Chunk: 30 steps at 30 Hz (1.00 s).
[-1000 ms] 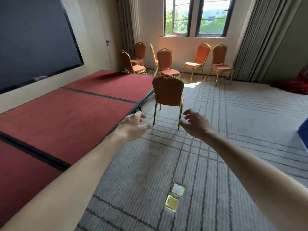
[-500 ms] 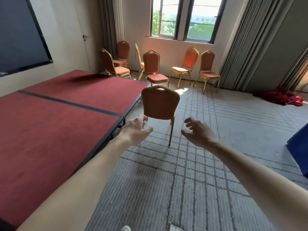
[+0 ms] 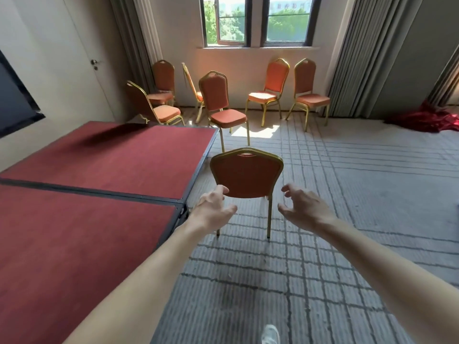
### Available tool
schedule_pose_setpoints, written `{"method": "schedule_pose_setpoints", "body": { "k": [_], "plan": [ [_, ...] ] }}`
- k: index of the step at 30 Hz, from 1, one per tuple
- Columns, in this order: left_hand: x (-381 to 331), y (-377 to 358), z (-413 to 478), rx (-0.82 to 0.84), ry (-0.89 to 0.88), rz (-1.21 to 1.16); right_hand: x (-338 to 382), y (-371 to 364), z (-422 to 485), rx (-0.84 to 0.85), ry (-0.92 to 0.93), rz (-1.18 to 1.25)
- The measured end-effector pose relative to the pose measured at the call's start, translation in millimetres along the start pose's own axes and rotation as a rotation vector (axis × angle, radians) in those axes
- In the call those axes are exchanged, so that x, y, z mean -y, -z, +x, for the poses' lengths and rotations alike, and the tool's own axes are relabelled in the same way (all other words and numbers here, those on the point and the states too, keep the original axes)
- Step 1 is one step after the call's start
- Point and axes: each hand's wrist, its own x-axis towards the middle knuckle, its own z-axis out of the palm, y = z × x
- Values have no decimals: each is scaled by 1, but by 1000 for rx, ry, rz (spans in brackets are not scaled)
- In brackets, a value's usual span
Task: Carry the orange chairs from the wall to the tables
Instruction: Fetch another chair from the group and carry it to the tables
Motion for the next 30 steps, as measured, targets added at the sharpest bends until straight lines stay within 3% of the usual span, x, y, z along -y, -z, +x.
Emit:
{"method": "schedule_pose_setpoints", "body": {
  "k": [8,15,23,26,30],
  "plan": [
    [6,-16,202,-4,2,52,-43,-33,201,-25,46,114],
    [6,-26,351,-4,110,50,-67,-52,381,130,61,46],
    [30,-61,460,63,146,116,-82,-109,483,269,114,-65],
    [49,-74,499,36,77,121,-83,-136,512,327,123,-135],
    [84,-85,560,225,-44,230,-86,-166,564,445,225,-280]
  ]
}}
